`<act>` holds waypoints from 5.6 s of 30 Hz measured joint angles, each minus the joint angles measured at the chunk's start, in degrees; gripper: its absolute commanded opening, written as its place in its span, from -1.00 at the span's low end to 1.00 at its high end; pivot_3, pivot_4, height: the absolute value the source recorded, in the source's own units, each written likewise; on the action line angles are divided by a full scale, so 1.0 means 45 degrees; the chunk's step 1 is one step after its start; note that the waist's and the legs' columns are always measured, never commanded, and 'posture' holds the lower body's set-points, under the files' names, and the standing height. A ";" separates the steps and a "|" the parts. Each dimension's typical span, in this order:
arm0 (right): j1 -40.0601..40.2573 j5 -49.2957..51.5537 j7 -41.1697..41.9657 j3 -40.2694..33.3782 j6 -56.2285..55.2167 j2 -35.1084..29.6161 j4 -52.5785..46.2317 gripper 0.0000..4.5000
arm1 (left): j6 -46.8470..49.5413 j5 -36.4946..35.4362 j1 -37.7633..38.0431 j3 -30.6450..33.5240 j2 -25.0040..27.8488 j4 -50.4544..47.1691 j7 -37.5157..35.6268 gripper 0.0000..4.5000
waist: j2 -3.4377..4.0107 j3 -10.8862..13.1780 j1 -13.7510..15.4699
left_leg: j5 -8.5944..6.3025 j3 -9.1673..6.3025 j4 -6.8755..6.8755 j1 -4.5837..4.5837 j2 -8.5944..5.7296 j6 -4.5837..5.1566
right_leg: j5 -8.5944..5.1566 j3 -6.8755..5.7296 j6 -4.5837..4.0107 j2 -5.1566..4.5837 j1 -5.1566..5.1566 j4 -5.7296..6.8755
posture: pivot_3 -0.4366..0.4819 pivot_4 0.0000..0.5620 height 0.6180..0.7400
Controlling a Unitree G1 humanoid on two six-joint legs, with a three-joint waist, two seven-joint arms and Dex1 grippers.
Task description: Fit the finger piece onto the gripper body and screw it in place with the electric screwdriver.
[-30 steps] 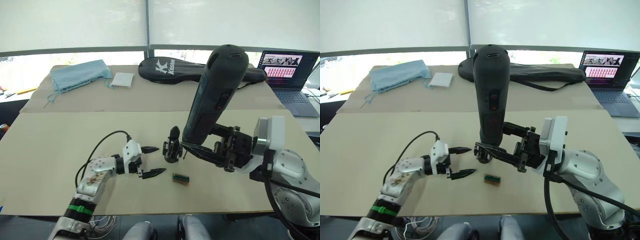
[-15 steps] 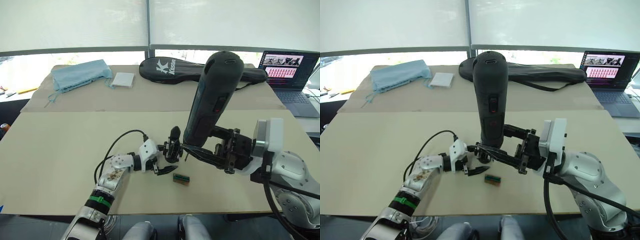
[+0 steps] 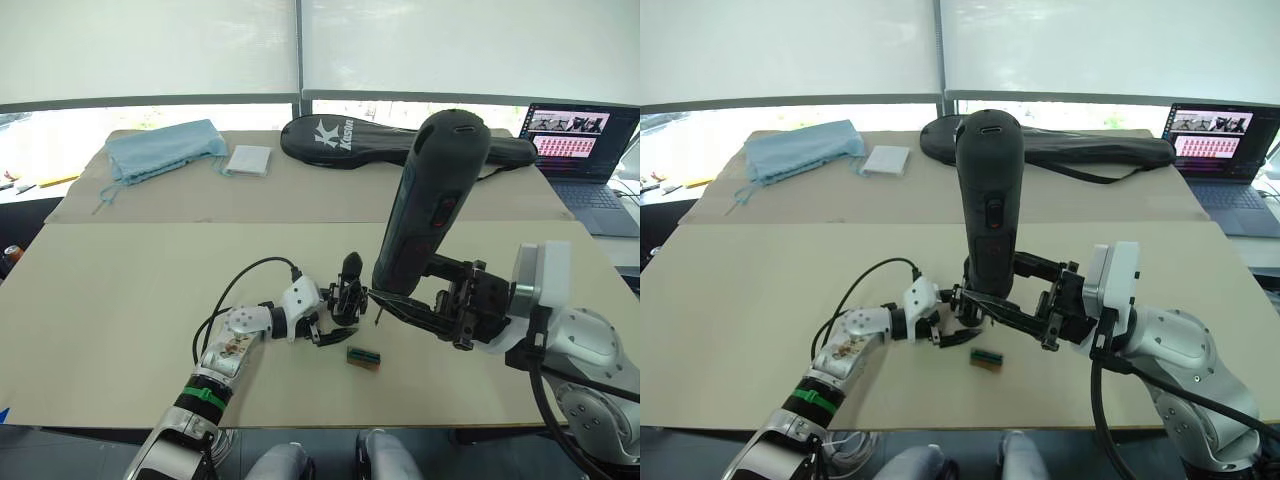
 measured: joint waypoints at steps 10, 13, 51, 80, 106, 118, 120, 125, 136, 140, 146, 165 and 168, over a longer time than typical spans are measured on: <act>0.0046 0.0000 0.0057 -0.0053 0.0000 -0.0005 -0.0009 -0.14 | -0.1006 -0.0169 -0.1117 -0.0013 0.0538 0.1573 -0.1892 0.02 | -0.0001 0.0000 -0.0141 | 0.0003 0.0000 0.0000 -0.0003 0.0001 -0.0004 | 0.0000 -0.0011 -0.0001 0.0002 -0.0007 0.0000 | -0.05 -0.47 1.00; 0.0048 0.0001 0.0079 -0.0055 0.0000 -0.0035 -0.0014 -0.14 | -0.1679 -0.0146 -0.1624 -0.0020 0.0530 0.2512 -0.2453 0.02 | -0.0001 0.0000 -0.0145 | 0.0003 0.0000 0.0001 -0.0004 0.0001 -0.0005 | 0.0000 -0.0012 -0.0001 0.0000 -0.0005 -0.0002 | -0.05 -0.47 1.00; 0.0124 0.0119 0.0008 -0.0037 0.0022 -0.0327 -0.0155 -0.14 | 0.0528 -0.0536 0.1037 0.0769 0.0447 -0.1260 -0.0754 0.98 | -0.0006 0.0001 -0.0072 | -0.0001 0.0000 0.0014 -0.0010 0.0003 0.0003 | 0.0000 0.0003 0.0000 0.0002 -0.0006 0.0001 | -0.05 -0.47 1.00; 0.0162 0.0121 -0.0128 -0.0049 0.0055 -0.0399 -0.0342 -0.14 | -0.0575 0.0379 -0.0711 -0.0261 -0.0127 0.0892 -0.0049 0.02 | -0.0005 0.0000 0.0211 | 0.0000 0.0000 0.0027 -0.0002 -0.0001 0.0002 | 0.0001 -0.0004 0.0003 -0.0003 0.0014 0.0003 | -0.05 -0.47 1.00; -0.0255 0.0385 -0.0145 -0.0045 0.0382 -0.0669 -0.0336 -0.14 | -0.0391 -0.0125 -0.0662 0.0327 0.0068 0.1121 -0.0939 0.99 | -0.0006 -0.0001 0.0038 | -0.0001 0.0000 0.0029 -0.0005 0.0007 0.0002 | 0.0002 0.0003 0.0002 0.0003 0.0002 0.0005 | -0.05 -0.47 1.00; -0.0281 0.0386 -0.0143 -0.0045 0.0497 -0.0669 -0.0336 -0.14 | -0.0089 0.0026 -0.0369 0.0127 -0.0324 0.0614 -0.0477 0.99 | -0.0006 -0.0001 0.0190 | -0.0001 0.0000 0.0030 -0.0007 0.0001 0.0004 | 0.0002 -0.0001 0.0003 -0.0003 0.0009 0.0000 | -0.05 -0.47 1.00; -0.0281 0.0385 -0.0143 -0.0045 0.0497 -0.0669 -0.0336 -0.14 | -0.0090 0.0051 -0.0370 0.0107 -0.0349 0.0614 -0.0409 0.99 | -0.0006 -0.0001 0.0200 | -0.0001 0.0000 0.0030 -0.0007 0.0001 0.0004 | 0.0002 -0.0002 0.0003 -0.0003 0.0010 0.0000 | -0.05 -0.47 1.00; -0.0281 0.0385 -0.0143 -0.0045 0.0497 -0.0669 -0.0336 -0.14 | -0.0106 0.0086 -0.0443 0.0081 -0.0397 0.0736 -0.0393 0.99 | -0.0006 -0.0001 0.0215 | -0.0001 0.0000 0.0031 -0.0006 0.0000 0.0004 | 0.0002 -0.0002 0.0004 -0.0004 0.0012 0.0000 | -0.05 -0.47 1.00; -0.0618 0.0398 -0.0177 -0.0044 0.0514 -0.0667 -0.0336 -0.14 | -0.0386 0.0272 -0.0748 -0.0087 -0.0533 0.1134 -0.0399 0.01 | -0.0006 -0.0001 0.0258 | -0.0001 0.0000 0.0032 -0.0006 -0.0002 0.0004 | 0.0003 -0.0003 0.0005 -0.0007 0.0016 0.0000 | -0.05 -0.47 1.00; -0.1383 0.0990 -0.0581 -0.0036 0.0856 -0.0540 -0.0326 -0.14 | -0.0392 0.0273 -0.0770 -0.0083 -0.0528 0.1169 -0.0405 0.01 | -0.0006 -0.0001 0.0253 | -0.0001 0.0000 0.0034 -0.0005 -0.0002 0.0004 | 0.0003 -0.0001 0.0006 -0.0008 0.0017 -0.0001 | -0.05 -0.47 1.00; -0.3222 0.1935 -0.1135 0.0166 0.1438 -0.0181 -0.0126 -0.14 | -0.0344 0.0284 -0.0804 -0.0087 -0.0471 0.1182 -0.0412 0.01 | -0.0007 -0.0001 0.0273 | -0.0003 -0.0002 0.0037 -0.0007 -0.0002 0.0008 | 0.0003 -0.0005 0.0006 -0.0009 0.0018 -0.0002 | -0.05 -0.47 1.00; -0.4744 -0.0036 -0.0691 0.2078 0.1412 0.1846 0.1669 -0.14 | 0.0087 0.0261 -0.0780 -0.0059 -0.0413 0.0922 -0.0393 0.01 | -0.0004 -0.0005 0.0219 | -0.0002 -0.0002 0.0044 -0.0012 -0.0007 0.0009 | 0.0005 -0.0009 0.0005 -0.0003 0.0005 0.0008 | -0.05 -0.47 1.00; -0.4712 -0.0399 -0.0540 0.2131 0.1340 0.2115 0.1730 -0.14 | 0.0157 0.0260 -0.0704 -0.0037 -0.0360 0.0803 -0.0363 0.01 | -0.0003 -0.0005 0.0176 | -0.0002 -0.0002 0.0044 -0.0010 -0.0005 0.0008 | 0.0004 -0.0007 0.0005 -0.0001 0.0005 0.0010 | -0.05 -0.47 1.00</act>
